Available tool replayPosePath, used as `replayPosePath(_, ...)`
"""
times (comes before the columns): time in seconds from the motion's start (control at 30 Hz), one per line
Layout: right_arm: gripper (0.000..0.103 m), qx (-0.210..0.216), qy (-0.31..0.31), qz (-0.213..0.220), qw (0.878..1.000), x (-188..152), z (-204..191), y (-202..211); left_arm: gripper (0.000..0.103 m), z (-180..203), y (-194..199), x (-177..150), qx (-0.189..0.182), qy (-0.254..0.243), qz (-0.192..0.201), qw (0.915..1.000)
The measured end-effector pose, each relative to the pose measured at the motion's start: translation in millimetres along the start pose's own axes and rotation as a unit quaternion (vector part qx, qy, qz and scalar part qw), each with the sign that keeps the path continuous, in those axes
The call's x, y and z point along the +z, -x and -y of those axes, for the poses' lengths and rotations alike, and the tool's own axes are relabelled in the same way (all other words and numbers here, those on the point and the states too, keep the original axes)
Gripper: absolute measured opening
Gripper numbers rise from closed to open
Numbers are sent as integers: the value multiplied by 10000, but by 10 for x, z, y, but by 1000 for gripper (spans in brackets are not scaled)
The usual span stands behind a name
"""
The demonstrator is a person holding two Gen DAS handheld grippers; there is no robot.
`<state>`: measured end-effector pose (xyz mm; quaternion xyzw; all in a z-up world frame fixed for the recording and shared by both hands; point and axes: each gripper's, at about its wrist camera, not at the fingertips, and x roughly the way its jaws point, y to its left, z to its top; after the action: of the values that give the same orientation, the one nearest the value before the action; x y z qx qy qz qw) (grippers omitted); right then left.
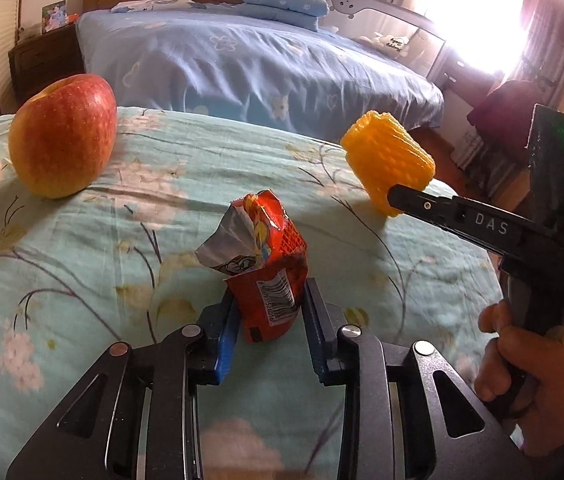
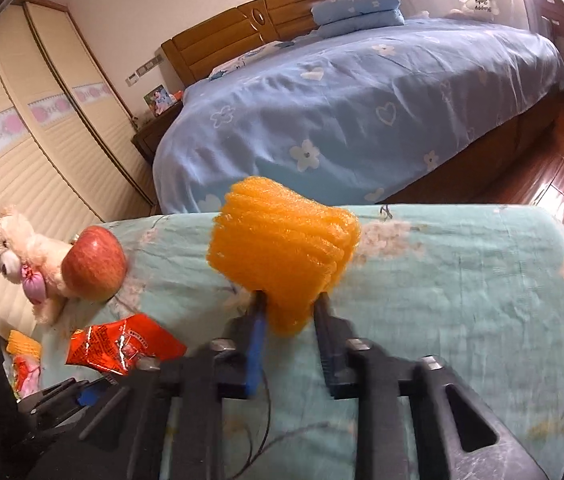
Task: Collect trash
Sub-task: 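Grasp the red wrapper with the left tool while the right tool grasps the orange corn toy, then carry the red wrapper and orange corn toy over the bin with both tools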
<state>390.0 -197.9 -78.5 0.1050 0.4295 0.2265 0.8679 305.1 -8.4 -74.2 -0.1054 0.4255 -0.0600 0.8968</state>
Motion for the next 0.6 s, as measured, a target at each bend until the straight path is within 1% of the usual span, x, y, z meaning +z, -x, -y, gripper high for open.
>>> replayPosePath(0.13,13,-41,26,62,10000,-166,-61,213,27,42,122,-113,-93,-23,5,10000)
replayPosePath(0.27,12,-29,-84,132,9999,-326,-91,434,27,104,271,-242,-172,-81,19,9998)
replayPosePath(0.43,12,-58,-157,186,9997,-605,-140,719,27,207,421,-379,-287,-164,32,9994)
replayPosePath(0.6,12,-54,-343,232,9991,-870,-129,916,27,334,554,-502,-393,-286,53,9988)
